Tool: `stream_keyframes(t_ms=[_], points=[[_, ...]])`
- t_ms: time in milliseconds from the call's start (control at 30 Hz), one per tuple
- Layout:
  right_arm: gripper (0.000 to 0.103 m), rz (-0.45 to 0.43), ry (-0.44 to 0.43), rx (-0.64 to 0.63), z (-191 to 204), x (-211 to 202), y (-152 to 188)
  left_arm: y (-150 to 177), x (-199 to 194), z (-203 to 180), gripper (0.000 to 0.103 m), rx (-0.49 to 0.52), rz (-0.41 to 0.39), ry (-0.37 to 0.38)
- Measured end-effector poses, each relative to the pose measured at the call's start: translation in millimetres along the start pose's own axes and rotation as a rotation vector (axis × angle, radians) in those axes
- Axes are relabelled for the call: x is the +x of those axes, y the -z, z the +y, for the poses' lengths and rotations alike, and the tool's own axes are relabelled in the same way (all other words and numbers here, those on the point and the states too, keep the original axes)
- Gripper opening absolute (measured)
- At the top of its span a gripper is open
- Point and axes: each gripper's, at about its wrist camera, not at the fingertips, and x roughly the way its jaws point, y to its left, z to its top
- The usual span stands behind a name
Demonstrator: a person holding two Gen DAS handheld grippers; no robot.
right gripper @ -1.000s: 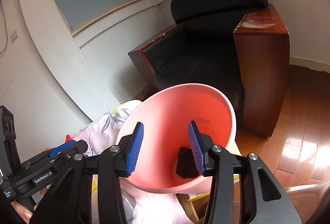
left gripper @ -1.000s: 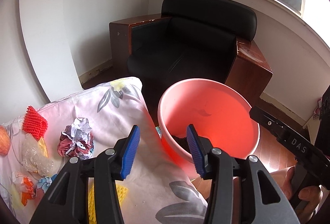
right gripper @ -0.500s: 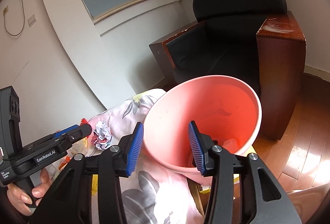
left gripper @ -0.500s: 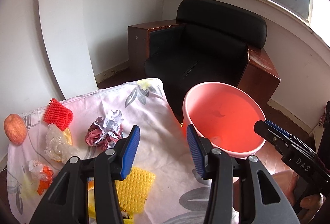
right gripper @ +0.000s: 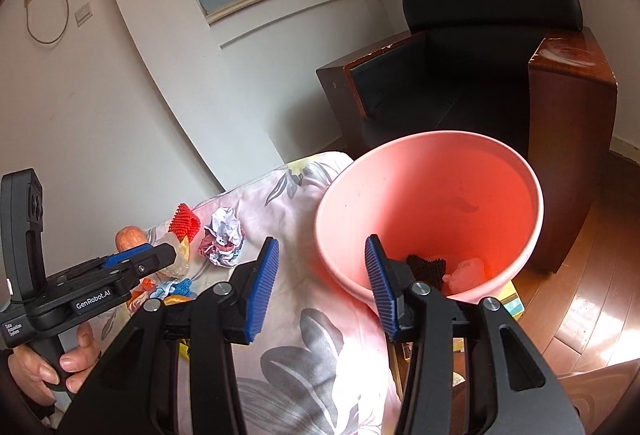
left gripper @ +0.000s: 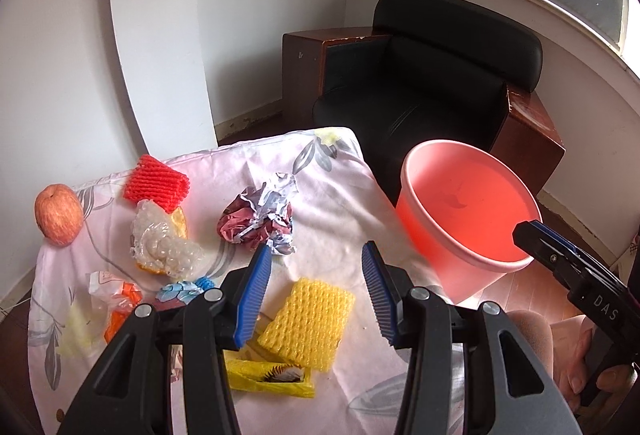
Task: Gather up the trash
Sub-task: 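Move both tools back from the bucket over the table trash, then grasp crumpled red wrapper with left tool while right tool grasps yellow foam net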
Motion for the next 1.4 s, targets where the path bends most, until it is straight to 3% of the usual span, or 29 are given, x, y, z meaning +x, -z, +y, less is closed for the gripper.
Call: stream_keyframes(t_ms=[500, 1033, 1400], points=[[0.046, 0.058, -0.035, -0.045, 27.5, 7.2, 12.2, 20.3, -3.5, 25.4, 0.052, -0.041, 0.035, 0.005], [0.046, 0.125, -0.063, -0.064, 54.8, 25.4, 25.1, 47.1, -24.8, 85.8, 0.054, -0.164, 0.008, -0.034], [0.046, 0.207, -0.094, -0.117, 83.9, 44.2, 42.6, 77.9, -38.0, 122.0, 0.054, -0.154, 0.005, -0.073]])
